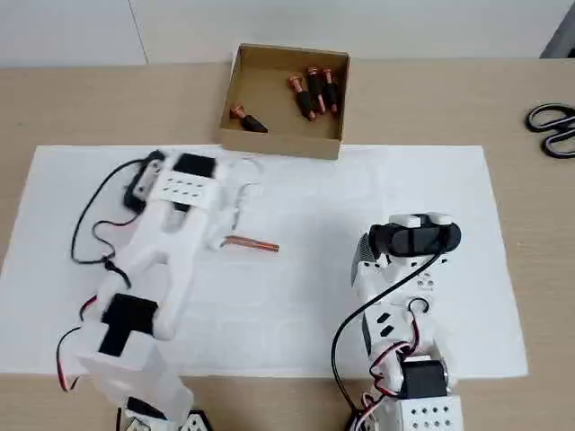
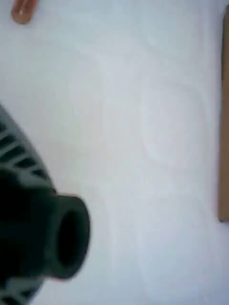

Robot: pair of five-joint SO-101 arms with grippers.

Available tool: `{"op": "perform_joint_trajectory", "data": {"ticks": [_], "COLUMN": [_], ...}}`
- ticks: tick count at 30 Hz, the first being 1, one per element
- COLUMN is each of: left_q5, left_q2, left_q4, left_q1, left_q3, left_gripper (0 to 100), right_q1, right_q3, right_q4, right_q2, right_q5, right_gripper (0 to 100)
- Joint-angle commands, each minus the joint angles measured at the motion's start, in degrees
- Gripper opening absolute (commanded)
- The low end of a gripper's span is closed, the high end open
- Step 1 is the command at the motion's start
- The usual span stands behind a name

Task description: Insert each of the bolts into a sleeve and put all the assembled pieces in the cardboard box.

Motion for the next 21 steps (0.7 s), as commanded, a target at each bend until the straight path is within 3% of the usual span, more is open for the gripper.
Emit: {"op": "perform_joint_trajectory", "data": {"ticks": [1, 13, 21], "left_q5": [0.4, 0.3, 0.4], "left_q2": [-3.1, -3.2, -3.2], "left_q4": [-0.7, -1.4, -2.5], "left_q1": [-1.1, -0.4, 8.2], "left_q3": [1.0, 0.9, 0.9], "left_gripper": [10, 10, 10], "right_q1": [0.6, 0.6, 0.6], "right_q3": [0.2, 0.2, 0.2], "right_q4": [0.0, 0.0, 0.0], "right_q2": [-1.4, -1.4, -1.4], "right_q5": [-0.5, -0.5, -0.5], "right_gripper": [0.4, 0.4, 0.4]}}
